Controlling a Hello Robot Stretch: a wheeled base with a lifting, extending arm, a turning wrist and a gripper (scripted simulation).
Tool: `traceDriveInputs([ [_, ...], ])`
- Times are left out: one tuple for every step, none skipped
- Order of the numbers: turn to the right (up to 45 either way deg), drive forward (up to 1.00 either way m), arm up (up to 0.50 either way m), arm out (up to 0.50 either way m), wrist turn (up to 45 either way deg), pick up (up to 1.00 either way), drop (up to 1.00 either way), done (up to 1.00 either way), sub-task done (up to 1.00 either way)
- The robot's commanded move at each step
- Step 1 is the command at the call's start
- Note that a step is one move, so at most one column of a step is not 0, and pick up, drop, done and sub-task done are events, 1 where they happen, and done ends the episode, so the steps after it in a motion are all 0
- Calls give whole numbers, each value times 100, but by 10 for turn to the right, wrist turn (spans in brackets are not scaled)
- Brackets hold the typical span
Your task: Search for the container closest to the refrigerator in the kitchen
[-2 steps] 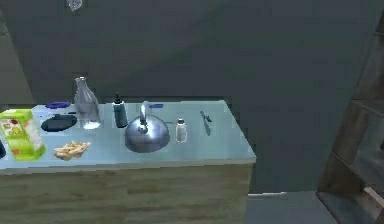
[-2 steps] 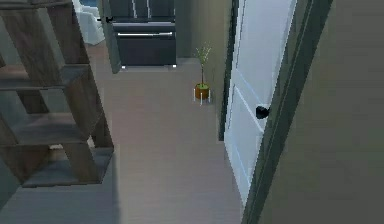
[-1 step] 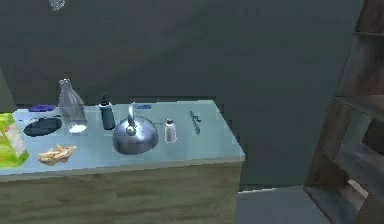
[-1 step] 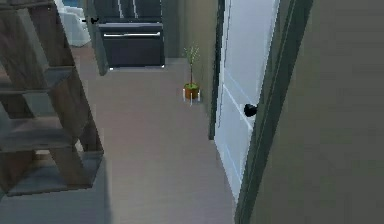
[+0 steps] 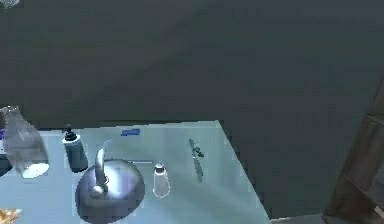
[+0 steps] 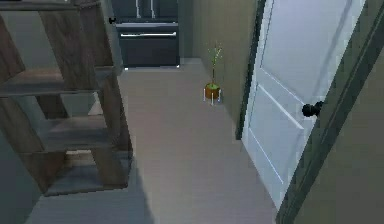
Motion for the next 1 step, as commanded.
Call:
traceDriveInputs([
  [-450,0,0,0,0,0,0,0,0],
])
